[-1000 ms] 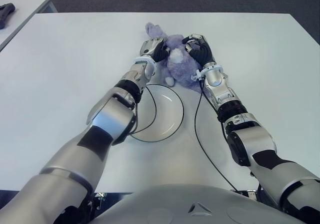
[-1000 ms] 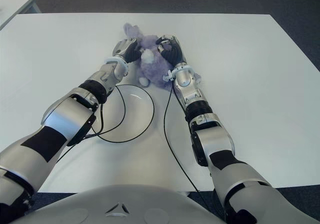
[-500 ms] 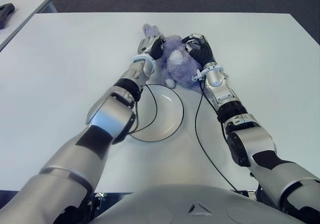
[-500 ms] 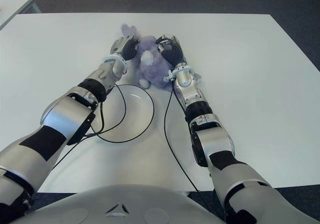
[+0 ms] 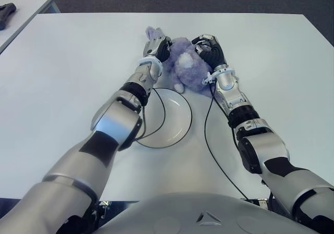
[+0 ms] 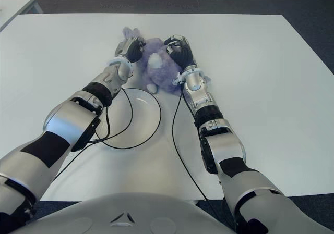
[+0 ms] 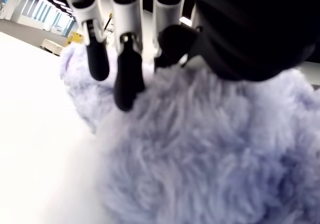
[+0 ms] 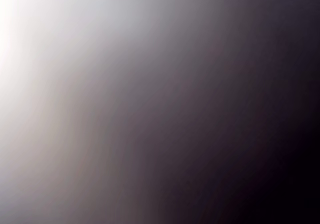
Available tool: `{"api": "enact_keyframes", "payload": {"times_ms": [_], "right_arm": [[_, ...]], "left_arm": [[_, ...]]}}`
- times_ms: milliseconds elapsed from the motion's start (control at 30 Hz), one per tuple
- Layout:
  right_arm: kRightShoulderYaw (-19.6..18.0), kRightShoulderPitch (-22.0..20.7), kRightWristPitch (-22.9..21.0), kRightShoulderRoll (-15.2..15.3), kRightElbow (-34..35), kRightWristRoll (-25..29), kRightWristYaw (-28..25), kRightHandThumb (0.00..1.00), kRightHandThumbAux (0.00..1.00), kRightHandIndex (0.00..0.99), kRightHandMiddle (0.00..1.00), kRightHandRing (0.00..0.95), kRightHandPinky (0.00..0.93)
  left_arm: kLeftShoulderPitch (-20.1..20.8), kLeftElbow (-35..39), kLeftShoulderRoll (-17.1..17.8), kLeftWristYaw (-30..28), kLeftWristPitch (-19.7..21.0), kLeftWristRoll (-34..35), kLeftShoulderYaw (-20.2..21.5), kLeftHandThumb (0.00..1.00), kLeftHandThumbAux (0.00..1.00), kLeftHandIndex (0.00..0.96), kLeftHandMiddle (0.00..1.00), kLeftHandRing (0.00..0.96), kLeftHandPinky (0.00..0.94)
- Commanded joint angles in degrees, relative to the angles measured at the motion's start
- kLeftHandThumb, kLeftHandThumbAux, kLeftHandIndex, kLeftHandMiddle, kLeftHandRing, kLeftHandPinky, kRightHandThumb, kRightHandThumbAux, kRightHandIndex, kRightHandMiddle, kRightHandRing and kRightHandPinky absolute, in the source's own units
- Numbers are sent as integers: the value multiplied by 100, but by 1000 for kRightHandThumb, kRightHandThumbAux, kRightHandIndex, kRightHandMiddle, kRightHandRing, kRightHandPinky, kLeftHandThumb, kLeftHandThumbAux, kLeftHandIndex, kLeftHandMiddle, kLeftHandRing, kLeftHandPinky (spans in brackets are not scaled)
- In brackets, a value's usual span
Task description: Put the doll into the plate.
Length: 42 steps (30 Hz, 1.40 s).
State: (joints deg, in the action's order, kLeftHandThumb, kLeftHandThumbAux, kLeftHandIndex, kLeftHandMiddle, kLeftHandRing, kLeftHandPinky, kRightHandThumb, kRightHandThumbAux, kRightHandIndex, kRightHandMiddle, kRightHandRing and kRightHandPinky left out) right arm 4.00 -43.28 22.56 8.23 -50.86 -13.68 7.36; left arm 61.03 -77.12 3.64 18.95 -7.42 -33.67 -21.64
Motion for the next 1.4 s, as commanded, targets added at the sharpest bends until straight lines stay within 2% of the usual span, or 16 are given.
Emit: {"api": "enact_keyframes", "payload": {"times_ms": [33, 133, 433, 467, 500, 700, 833, 867, 900, 933, 967, 1000, 1100, 1200, 1233, 1400], "right_arm": [[-98, 158, 45, 230, -18, 129, -206, 692, 727, 413, 340, 369, 371], [-144, 165, 72, 362, -12, 148, -290, 689, 728, 411, 336, 364, 363], [-137, 171, 151, 903, 113, 53, -536, 662, 733, 397, 299, 323, 309], [-129, 186, 154, 959, 145, 53, -587, 302, 622, 169, 232, 239, 215], [-123, 197, 152, 992, 167, 55, -619, 204, 596, 111, 215, 217, 190], [-190, 740, 2, 1536, 1050, 289, -1459, 103, 485, 8, 65, 60, 38], [-265, 1051, -240, 1864, 1647, 443, -2009, 90, 451, 0, 33, 26, 2], [-284, 1139, -341, 2024, 1842, 458, -2197, 93, 441, 0, 23, 13, 0], [-299, 1204, -421, 2125, 1987, 462, -2318, 100, 417, 0, 5, 3, 0], [-314, 1252, -490, 2187, 2099, 465, -2401, 101, 413, 0, 2, 1, 0], [-325, 1301, -558, 2262, 2216, 448, -2479, 102, 410, 0, 0, 0, 0], [-334, 1333, -613, 2301, 2300, 438, -2527, 104, 403, 0, 0, 0, 0], [-269, 1432, -792, 2603, 2721, 202, -2714, 128, 383, 0, 0, 0, 0], [-66, 1488, -569, 2837, 2931, -369, -2479, 146, 381, 0, 0, 0, 0], [-7, 1504, -481, 2894, 2984, -542, -2389, 174, 382, 0, 0, 0, 0], [68, 1773, 175, 3050, 2821, -1003, -1786, 214, 377, 0, 0, 0, 0]], "left_arm": [[-261, -128, -60, -59, 124, -23, -42, 846, 663, 411, 502, 673, 667], [-247, -120, -39, -24, 140, -45, -57, 846, 662, 410, 508, 693, 703], [-211, -89, 35, 16, 120, -55, -75, 848, 661, 417, 509, 688, 631], [-212, -85, 43, 9, 108, -45, -69, 848, 660, 418, 508, 685, 618], [-213, -82, 47, 5, 100, -38, -65, 849, 660, 418, 507, 684, 614], [-353, -1, 158, -62, -391, 107, 61, 847, 661, 406, 524, 726, 709], [-420, 54, 407, -72, -905, -5, -66, 845, 659, 397, 555, 716, 650], [-397, 78, 588, -76, -1111, -113, -169, 846, 655, 416, 522, 683, 559], [-378, 92, 710, -77, -1244, -186, -238, 834, 666, 386, 497, 460, 368], [-365, 97, 787, -77, -1331, -229, -282, 832, 668, 381, 493, 422, 336], [-345, 105, 858, -80, -1408, -272, -330, 830, 670, 377, 490, 393, 312], [-334, 106, 892, -80, -1453, -291, -358, 717, 457, 236, 390, 354, 286], [-279, 164, 1130, -50, -1730, -526, -598, 552, 314, 77, 270, 280, 252], [-235, 266, 1345, 64, -1916, -825, -893, 515, 283, 20, 238, 255, 231], [-226, 305, 1407, 108, -1962, -915, -982, 468, 263, 4, 117, 147, 165], [-254, 468, 1650, 537, -2214, -1223, -1267, 376, 252, 0, 35, 74, 105]]}}
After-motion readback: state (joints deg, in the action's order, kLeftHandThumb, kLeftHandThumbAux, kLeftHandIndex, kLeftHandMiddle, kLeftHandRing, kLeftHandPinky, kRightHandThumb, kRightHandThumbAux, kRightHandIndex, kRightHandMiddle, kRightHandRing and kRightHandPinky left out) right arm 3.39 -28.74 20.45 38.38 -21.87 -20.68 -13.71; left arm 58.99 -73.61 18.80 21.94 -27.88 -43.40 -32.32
